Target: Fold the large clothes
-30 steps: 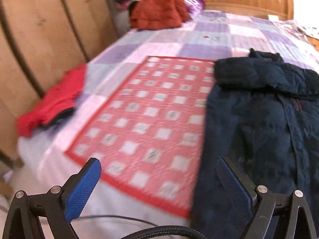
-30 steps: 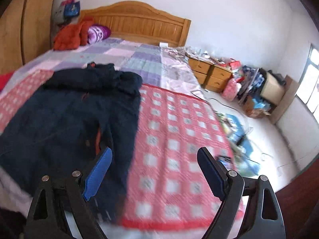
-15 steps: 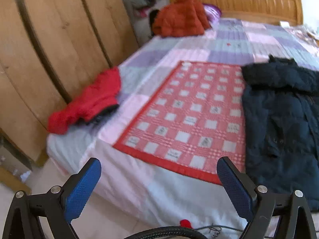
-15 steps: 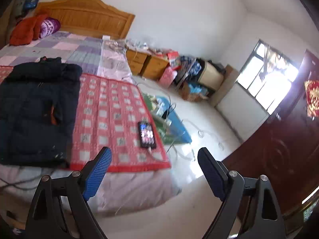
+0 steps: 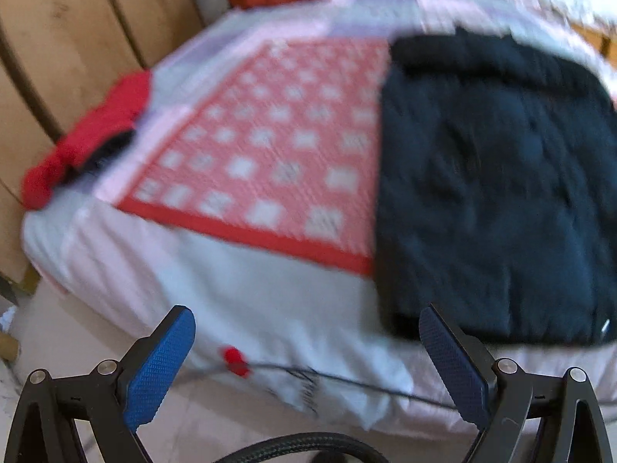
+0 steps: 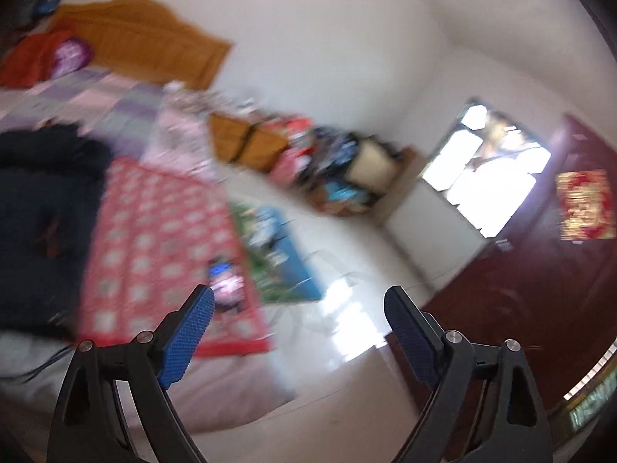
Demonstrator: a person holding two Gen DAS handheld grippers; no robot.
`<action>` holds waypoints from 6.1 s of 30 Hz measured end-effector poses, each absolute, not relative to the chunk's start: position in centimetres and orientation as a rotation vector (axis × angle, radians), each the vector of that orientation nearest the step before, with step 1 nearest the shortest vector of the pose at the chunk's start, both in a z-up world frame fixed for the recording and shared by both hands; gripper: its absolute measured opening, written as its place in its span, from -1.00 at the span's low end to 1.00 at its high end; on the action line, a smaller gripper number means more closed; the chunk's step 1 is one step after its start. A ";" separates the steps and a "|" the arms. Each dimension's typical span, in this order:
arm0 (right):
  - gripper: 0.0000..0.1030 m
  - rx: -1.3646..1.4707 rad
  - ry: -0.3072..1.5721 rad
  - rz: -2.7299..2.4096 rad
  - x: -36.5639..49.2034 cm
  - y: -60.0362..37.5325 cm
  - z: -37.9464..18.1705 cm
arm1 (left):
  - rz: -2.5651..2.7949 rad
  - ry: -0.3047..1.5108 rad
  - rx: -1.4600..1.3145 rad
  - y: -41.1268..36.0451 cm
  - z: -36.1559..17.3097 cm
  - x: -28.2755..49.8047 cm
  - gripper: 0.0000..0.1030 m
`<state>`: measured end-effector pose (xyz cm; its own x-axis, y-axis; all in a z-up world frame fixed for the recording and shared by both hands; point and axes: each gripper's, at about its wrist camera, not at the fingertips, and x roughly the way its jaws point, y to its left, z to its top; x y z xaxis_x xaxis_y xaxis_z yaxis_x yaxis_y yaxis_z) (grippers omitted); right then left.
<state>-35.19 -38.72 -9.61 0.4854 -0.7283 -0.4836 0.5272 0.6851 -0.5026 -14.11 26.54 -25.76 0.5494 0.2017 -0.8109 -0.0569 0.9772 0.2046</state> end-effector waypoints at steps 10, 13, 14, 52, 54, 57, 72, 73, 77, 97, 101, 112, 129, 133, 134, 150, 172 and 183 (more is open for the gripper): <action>0.78 -0.099 0.926 -0.500 -28.5 -29.5 -26.9 | 0.124 1.032 0.179 25.5 -34.1 -11.6 0.89; 0.79 -0.121 0.940 -0.463 -27.0 -27.7 -30.0 | 0.144 0.998 0.180 25.4 -34.5 -10.3 0.89; 0.79 -0.135 0.945 -0.450 -26.8 -26.9 -31.1 | 0.147 0.991 0.170 25.5 -34.7 -9.6 0.89; 0.78 -0.458 0.901 -1.008 -39.5 -47.5 -20.8 | 0.268 0.973 0.115 24.7 -35.9 -5.2 0.82; 0.78 -0.396 0.898 -0.825 -35.8 -43.8 -24.6 | 0.277 0.976 0.104 24.6 -35.9 -5.2 0.82; 0.78 -0.291 0.888 -0.590 -29.9 -37.8 -30.7 | 0.282 0.971 0.115 24.5 -35.9 -5.2 0.82; 0.78 -0.176 0.887 -0.347 -18.3 -29.6 -40.9 | 0.231 0.952 0.121 24.1 -36.3 -5.5 0.82; 0.78 -0.180 0.887 -0.339 -17.9 -29.4 -41.0 | 0.232 0.952 0.120 24.0 -36.4 -5.5 0.82; 0.65 -0.120 0.867 -0.344 -16.0 -30.2 -41.2 | 0.229 0.949 0.110 23.7 -36.6 -5.3 0.82; -0.62 0.077 0.875 -0.278 -16.3 -33.8 -40.8 | 0.220 0.895 -0.028 26.8 -36.8 -4.9 -0.12; -0.62 0.034 0.877 -0.284 -16.4 -33.3 -40.4 | 0.154 0.862 0.027 24.8 -35.9 -5.9 -0.67; -0.65 0.073 0.819 -0.321 -17.2 -33.6 -37.6 | 0.121 0.783 0.046 25.4 -32.5 -6.8 -0.73; -0.71 0.068 0.896 -0.262 -17.9 -33.7 -36.3 | 0.136 0.899 0.117 24.7 -32.5 -5.5 -0.72; -0.73 0.056 0.912 -0.231 -16.7 -34.0 -32.6 | 0.159 0.917 0.157 23.6 -28.2 -4.1 -0.73; -0.73 0.052 0.909 -0.218 -16.2 -34.2 -31.2 | 0.165 0.920 0.162 23.4 -27.2 -3.7 -0.73; -0.73 -0.096 0.847 -0.268 4.7 -35.2 -11.1 | -0.104 0.896 0.197 21.3 -11.6 20.3 -0.74; -0.73 -0.087 0.982 -0.300 46.2 -43.5 -23.8 | -0.014 1.114 0.306 12.9 -24.5 54.4 -0.74; -0.72 -0.072 1.049 -0.339 51.1 -44.4 -31.9 | 0.004 1.192 0.280 11.5 -32.8 59.0 -0.67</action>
<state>51.13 -44.36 -31.87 0.4518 -0.3077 -0.8374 0.2399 0.9460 -0.2182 58.97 11.51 -32.81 0.3742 0.1501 -0.9151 0.1435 0.9656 0.2170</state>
